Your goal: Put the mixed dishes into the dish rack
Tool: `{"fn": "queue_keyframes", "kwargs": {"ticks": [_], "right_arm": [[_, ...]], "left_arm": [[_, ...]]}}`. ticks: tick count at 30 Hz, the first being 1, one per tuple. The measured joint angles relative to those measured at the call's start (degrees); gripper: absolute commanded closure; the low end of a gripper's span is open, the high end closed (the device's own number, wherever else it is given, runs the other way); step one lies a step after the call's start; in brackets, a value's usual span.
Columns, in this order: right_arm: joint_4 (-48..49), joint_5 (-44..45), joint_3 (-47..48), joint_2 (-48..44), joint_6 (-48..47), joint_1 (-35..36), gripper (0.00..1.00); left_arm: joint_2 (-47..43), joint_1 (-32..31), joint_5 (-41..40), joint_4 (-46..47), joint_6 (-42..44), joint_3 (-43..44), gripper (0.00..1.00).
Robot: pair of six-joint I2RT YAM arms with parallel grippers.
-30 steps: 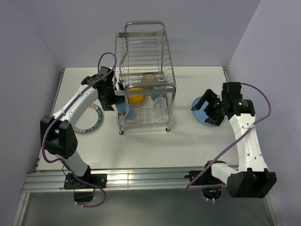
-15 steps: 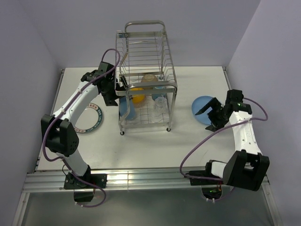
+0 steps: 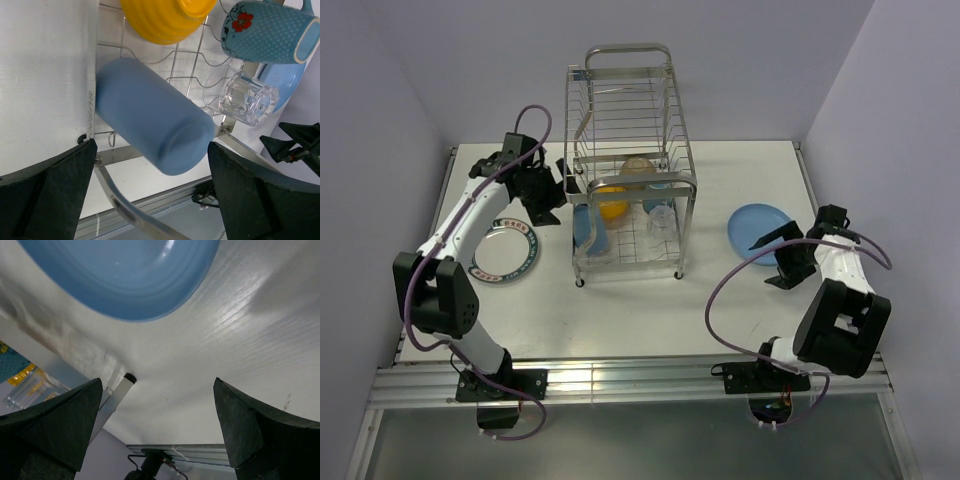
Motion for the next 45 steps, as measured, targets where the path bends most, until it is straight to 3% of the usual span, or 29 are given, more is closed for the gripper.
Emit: {"fn": "queue_keyframes", "kwargs": {"ticks": [8,20,25,26,28,29,31,32,45], "right_arm": [[5.95,1.86,-0.85,7.98,1.84,-1.33,0.01],[9.03,8.44,2.64,16.39,4.87,-1.79,0.14],[9.66,11.43,6.01,19.30,5.33,-1.81,0.32],[9.66,11.61,6.45,19.91,5.38,-1.81,0.44],[10.27,11.85,6.86,20.81,5.60,-1.81,0.59],[10.64,11.74,6.91,21.14,5.73,-1.86,0.77],[11.52,11.61,6.80,21.81,5.84,-1.92,0.89],[12.24,10.64,6.80,21.94,6.12,-2.03,1.00],[18.10,3.72,7.89,18.05,6.25,1.07,1.00]], "left_arm": [[-5.57,3.21,2.12,1.20,-0.22,-4.74,0.01],[-14.75,8.98,0.22,1.44,-4.85,-5.70,0.01],[-19.30,9.97,-1.36,2.19,-9.35,-6.60,0.01],[-20.24,9.97,-1.62,2.25,-10.01,-6.60,0.01],[-21.64,9.97,-2.08,2.01,-11.17,-6.43,0.01],[-22.14,9.99,-2.27,1.70,-11.52,-6.12,0.01],[-22.47,9.99,-2.62,0.59,-12.24,-4.90,0.01],[-22.51,9.99,-2.82,0.09,-12.50,-4.17,0.01],[-24.30,11.61,-4.98,-6.75,-12.94,1.09,0.01]]}}
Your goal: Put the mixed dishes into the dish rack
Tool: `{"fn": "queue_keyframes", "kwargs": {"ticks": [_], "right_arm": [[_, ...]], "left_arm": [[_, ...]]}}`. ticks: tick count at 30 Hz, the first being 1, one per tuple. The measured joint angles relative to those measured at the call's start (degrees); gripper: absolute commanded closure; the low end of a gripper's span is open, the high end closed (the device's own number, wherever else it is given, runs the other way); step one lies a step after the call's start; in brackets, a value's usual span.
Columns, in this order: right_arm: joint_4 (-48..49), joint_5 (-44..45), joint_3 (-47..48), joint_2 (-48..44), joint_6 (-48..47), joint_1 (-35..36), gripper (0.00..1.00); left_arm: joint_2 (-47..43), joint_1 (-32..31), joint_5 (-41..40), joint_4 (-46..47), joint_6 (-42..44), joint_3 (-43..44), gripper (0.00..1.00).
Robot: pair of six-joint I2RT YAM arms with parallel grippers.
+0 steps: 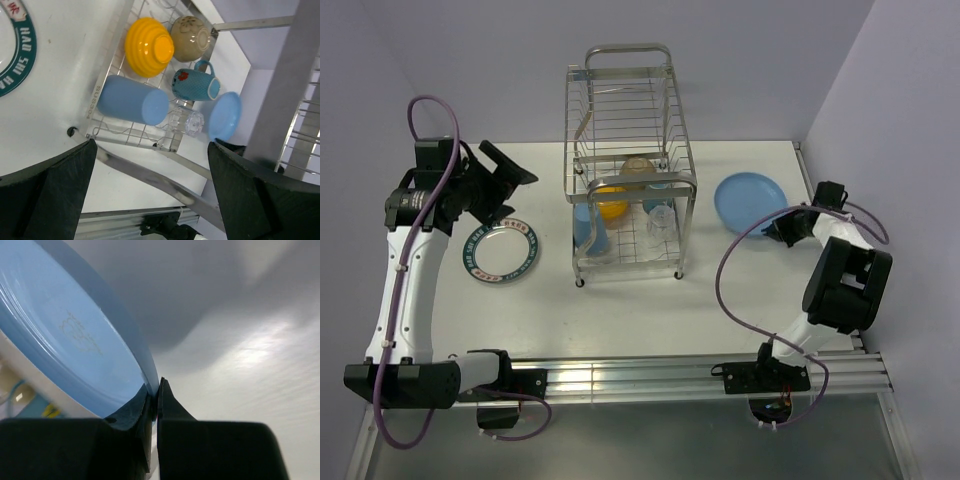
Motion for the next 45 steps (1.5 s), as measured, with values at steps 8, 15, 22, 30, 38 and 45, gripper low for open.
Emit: {"fn": "queue_keyframes", "kwargs": {"ticks": [8,15,22,30,38,45], "right_arm": [[7.13,-6.47,13.90,-10.88,-0.81,3.96,1.00],[10.58,-6.36,29.55,-13.84,-6.14,8.66,1.00],[9.70,-5.86,56.37,-5.95,-17.29,14.86,1.00],[11.30,-7.63,70.07,-0.52,-31.58,23.87,1.00],[9.14,-2.27,68.85,0.79,-49.20,38.47,1.00],[6.32,8.48,68.98,4.28,-57.46,48.02,1.00]], "left_arm": [[-2.58,0.92,2.95,-0.70,-0.52,-8.79,0.01],[-2.73,0.92,4.90,-1.55,-0.87,-9.44,0.01],[-3.63,0.52,7.28,-1.42,-1.14,-12.28,0.01],[-6.01,0.39,9.01,-2.05,-1.07,-15.72,0.02],[-6.71,0.39,9.33,-2.34,-0.83,-17.66,0.02],[-6.73,0.39,10.05,-2.25,-0.83,-19.15,0.02]]}}
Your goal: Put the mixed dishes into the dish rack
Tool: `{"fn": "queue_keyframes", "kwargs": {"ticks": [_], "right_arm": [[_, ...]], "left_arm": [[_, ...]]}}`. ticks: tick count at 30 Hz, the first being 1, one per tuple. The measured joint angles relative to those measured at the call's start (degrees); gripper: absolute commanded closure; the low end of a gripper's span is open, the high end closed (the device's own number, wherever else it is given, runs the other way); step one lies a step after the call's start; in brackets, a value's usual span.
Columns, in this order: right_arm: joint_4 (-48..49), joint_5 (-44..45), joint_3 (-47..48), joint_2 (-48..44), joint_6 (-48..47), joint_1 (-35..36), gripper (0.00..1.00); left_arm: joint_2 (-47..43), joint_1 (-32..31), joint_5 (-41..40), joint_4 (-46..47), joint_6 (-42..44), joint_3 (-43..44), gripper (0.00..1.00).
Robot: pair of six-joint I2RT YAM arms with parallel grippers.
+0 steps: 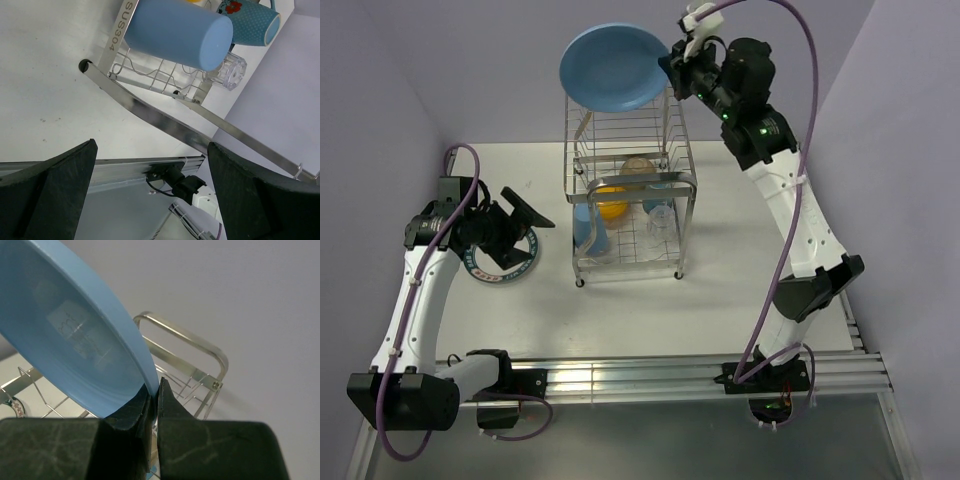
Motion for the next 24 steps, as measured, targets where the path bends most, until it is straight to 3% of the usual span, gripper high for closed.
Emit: {"fn": "queue_keyframes", "kwargs": {"ticks": [11,18,24], "right_arm": [[-2.14,9.70,-3.78,0.79,-2.19,2.10,1.00],[1.27,10.97,-12.48,-2.89,-0.90,2.10,1.00],[1.11,10.97,-14.14,-3.96,-1.40,2.10,1.00]], "left_arm": [[-0.52,0.00,0.74,0.55,-0.02,-1.75,0.02],[-0.72,-0.02,0.96,0.68,-0.04,-2.27,0.02],[-0.72,0.00,1.01,0.96,-0.04,-2.56,0.02]]}}
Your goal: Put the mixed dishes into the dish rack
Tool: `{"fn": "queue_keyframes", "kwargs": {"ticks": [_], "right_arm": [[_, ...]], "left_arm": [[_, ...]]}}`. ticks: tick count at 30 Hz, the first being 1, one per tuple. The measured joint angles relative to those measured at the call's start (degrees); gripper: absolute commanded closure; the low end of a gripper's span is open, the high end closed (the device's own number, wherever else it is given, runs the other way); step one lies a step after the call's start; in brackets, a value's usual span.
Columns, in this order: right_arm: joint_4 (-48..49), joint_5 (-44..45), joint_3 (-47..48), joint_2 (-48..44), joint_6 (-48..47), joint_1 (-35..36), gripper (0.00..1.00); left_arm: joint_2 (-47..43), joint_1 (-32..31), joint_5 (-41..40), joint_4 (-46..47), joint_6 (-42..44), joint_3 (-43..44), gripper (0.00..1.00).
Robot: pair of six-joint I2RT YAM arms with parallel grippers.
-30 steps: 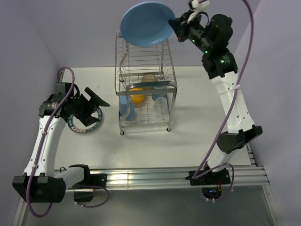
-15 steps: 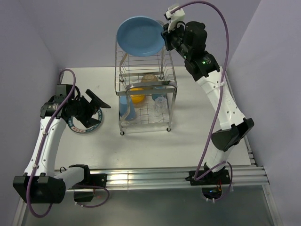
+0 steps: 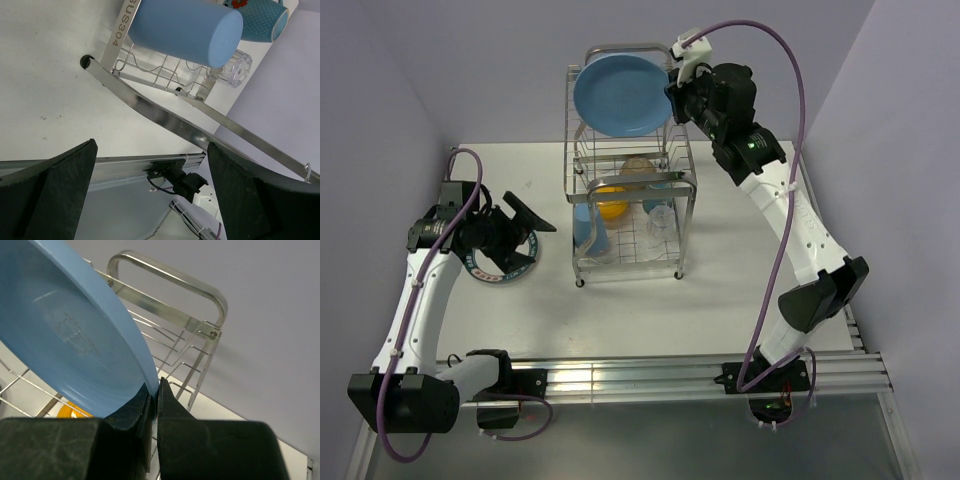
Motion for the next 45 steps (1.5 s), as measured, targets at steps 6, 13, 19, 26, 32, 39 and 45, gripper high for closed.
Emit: {"fn": "queue_keyframes", "kwargs": {"ticks": [6,13,19,26,32,39,45], "right_arm": [[1.05,-0.50,-2.97,-1.25,-0.20,0.31,1.00],[3.04,-0.85,-6.32,-3.15,-0.57,0.33,1.00],[4.96,-0.83,-9.18,-4.85,-0.42,0.33,0.82],[1.97,0.11,-10.69,-6.88,0.79,0.26,0.34],[1.44,0.26,-10.69,-7.34,1.57,0.28,0.29],[1.46,0.15,-10.78,-9.77,3.85,0.26,0.21],[1.68,1.86,-12.44,-16.20,11.23,0.33,0.14]], "left_arm": [[-0.28,0.00,0.09,0.11,0.00,-0.37,0.02],[-1.46,-0.02,0.13,0.26,0.00,-0.59,0.02],[-1.90,0.00,0.55,0.37,-0.02,-2.16,0.01],[-1.95,0.00,-0.28,-0.07,-0.07,-2.91,0.01],[-1.97,0.04,-3.91,-1.84,-0.59,-2.93,0.01],[-1.97,0.17,-9.01,-4.13,-1.25,-2.99,0.01],[-0.90,0.17,-15.72,-5.27,-1.90,-3.19,0.01]]}}
